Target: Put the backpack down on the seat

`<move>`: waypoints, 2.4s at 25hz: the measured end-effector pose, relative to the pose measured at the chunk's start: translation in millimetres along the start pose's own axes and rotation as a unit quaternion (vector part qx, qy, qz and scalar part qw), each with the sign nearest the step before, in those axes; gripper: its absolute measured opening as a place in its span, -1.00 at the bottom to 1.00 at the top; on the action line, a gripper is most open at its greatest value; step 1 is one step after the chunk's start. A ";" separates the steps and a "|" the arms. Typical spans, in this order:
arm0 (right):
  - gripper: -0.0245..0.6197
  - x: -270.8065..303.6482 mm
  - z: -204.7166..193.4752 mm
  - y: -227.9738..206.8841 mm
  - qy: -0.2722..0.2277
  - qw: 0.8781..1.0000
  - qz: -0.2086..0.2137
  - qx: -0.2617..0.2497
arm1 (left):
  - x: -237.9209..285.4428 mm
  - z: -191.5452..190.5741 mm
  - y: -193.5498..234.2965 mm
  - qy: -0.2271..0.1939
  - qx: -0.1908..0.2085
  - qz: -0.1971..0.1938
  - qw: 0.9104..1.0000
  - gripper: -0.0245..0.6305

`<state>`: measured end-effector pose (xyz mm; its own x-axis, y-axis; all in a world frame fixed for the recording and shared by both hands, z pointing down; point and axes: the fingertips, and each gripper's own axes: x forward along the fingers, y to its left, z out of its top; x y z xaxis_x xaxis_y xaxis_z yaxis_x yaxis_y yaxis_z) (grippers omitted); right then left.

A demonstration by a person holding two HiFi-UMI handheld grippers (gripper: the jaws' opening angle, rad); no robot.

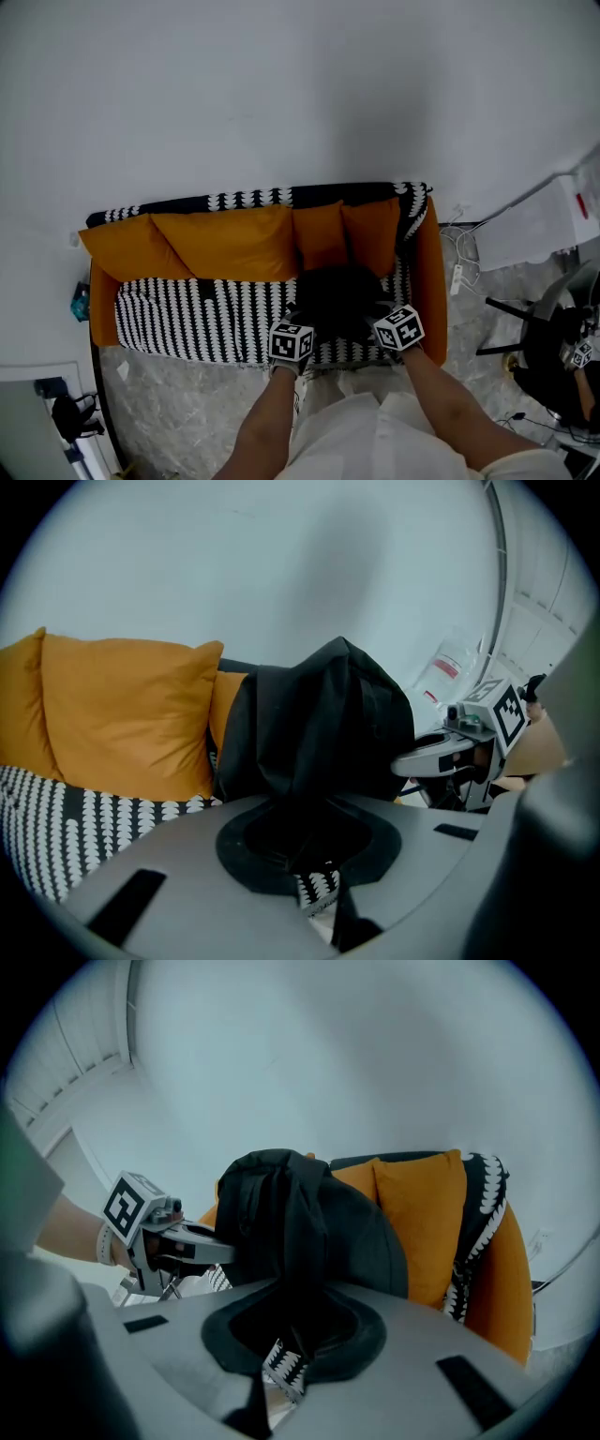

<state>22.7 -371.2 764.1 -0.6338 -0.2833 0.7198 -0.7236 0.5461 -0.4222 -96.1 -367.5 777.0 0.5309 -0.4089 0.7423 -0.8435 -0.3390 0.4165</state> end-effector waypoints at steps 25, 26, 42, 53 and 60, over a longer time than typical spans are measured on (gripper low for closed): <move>-0.70 9.8 -68.9 7.6 0.078 0.997 0.016 0.004 | 7.0 -67.5 -3.1 0.047 -0.038 -0.007 0.998 -0.74; -0.67 9.3 -68.6 7.7 0.077 0.997 0.015 0.006 | 6.8 -67.6 -3.2 0.048 -0.038 -0.007 0.998 -0.74; -0.43 1.2 -57.9 4.5 0.075 0.997 -0.006 -0.010 | -9.1 -56.6 7.9 0.032 -0.047 -0.001 0.998 -0.50; -0.33 -20.9 -33.5 0.7 0.035 0.999 -0.028 -0.013 | -25.5 -42.1 7.7 0.028 -0.014 0.003 1.000 -0.48; -0.33 -40.0 -13.8 7.3 0.005 0.999 -0.034 -0.032 | -46.8 -30.5 13.4 0.012 0.007 0.021 1.000 -0.48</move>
<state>46.5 -345.1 739.8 -0.5810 -0.3128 0.7514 -0.7456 0.5748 -0.3372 -134.8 -327.1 763.8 0.4936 -0.4026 0.7709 -0.8633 -0.3341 0.3783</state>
